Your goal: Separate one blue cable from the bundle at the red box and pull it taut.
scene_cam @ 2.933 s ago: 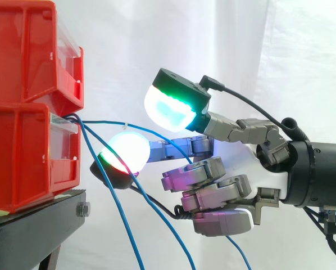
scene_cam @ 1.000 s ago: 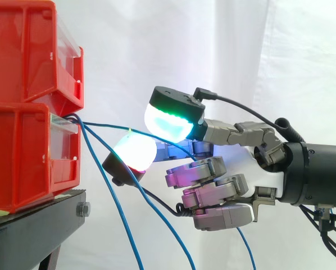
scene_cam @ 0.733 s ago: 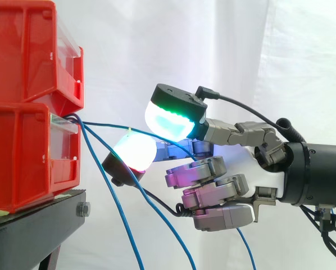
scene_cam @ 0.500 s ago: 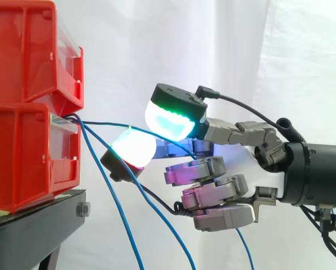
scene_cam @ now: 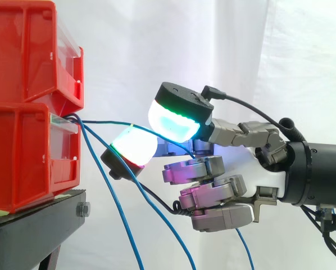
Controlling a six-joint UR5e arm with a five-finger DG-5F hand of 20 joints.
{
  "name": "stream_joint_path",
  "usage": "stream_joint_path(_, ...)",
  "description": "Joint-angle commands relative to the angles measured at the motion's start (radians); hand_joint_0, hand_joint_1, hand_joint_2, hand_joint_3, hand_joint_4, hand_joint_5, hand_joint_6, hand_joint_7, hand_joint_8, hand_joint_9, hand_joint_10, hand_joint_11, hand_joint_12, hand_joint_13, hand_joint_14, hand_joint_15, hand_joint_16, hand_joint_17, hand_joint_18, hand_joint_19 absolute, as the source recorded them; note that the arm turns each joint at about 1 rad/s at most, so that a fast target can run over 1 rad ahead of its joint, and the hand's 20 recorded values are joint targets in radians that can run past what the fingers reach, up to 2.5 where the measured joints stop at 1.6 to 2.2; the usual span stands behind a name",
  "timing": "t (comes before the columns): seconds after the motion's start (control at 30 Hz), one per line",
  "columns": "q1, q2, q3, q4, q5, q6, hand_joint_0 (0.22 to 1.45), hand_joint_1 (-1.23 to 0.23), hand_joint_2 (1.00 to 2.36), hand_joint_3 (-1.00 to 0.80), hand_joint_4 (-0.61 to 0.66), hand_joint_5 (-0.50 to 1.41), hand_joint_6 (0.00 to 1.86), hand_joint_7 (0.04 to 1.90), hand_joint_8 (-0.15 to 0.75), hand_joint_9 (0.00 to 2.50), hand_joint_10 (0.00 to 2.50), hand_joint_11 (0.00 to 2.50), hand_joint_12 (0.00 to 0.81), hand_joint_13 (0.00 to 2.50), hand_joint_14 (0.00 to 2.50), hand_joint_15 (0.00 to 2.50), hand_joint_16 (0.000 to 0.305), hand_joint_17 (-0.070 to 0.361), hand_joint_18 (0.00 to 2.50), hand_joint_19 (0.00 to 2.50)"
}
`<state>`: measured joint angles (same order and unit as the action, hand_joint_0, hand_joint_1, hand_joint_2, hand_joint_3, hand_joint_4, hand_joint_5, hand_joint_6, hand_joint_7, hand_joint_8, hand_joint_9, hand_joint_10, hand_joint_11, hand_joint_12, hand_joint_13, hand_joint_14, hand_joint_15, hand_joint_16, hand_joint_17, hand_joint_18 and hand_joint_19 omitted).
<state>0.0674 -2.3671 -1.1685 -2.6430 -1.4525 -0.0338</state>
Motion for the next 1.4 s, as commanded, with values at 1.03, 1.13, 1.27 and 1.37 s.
stream_joint_path(1.03, 0.002, -0.001, 0.0, 0.0, 0.0, -0.003, 0.61, -0.82, 1.0, 0.03, -0.1, -0.09, 0.9, 1.04, 0.079, 0.81, 2.5, 1.8, 0.36, 1.1, 2.5, 1.19, 0.068, 0.154, 1.41, 0.93)
stream_joint_path(1.13, 0.002, -0.001, -0.002, 0.0, -0.002, -0.003, 0.58, -0.81, 1.1, 0.04, -0.13, -0.08, 0.9, 1.06, 0.087, 0.81, 2.5, 1.86, 0.369, 1.06, 2.5, 1.16, 0.07, 0.156, 1.35, 0.9)
stream_joint_path(1.27, 0.003, 0.0, -0.002, 0.0, -0.005, -0.003, 0.56, -0.8, 1.19, 0.02, -0.13, -0.07, 0.9, 1.06, 0.092, 0.8, 2.5, 1.89, 0.392, 1.02, 2.5, 1.1, 0.07, 0.158, 1.31, 0.85)
stream_joint_path(1.37, 0.003, -0.001, -0.002, 0.0, -0.005, -0.003, 0.56, -0.79, 1.21, 0.01, -0.13, -0.07, 0.9, 1.07, 0.092, 0.8, 2.5, 1.84, 0.398, 1.0, 2.5, 1.07, 0.07, 0.157, 1.27, 0.84)
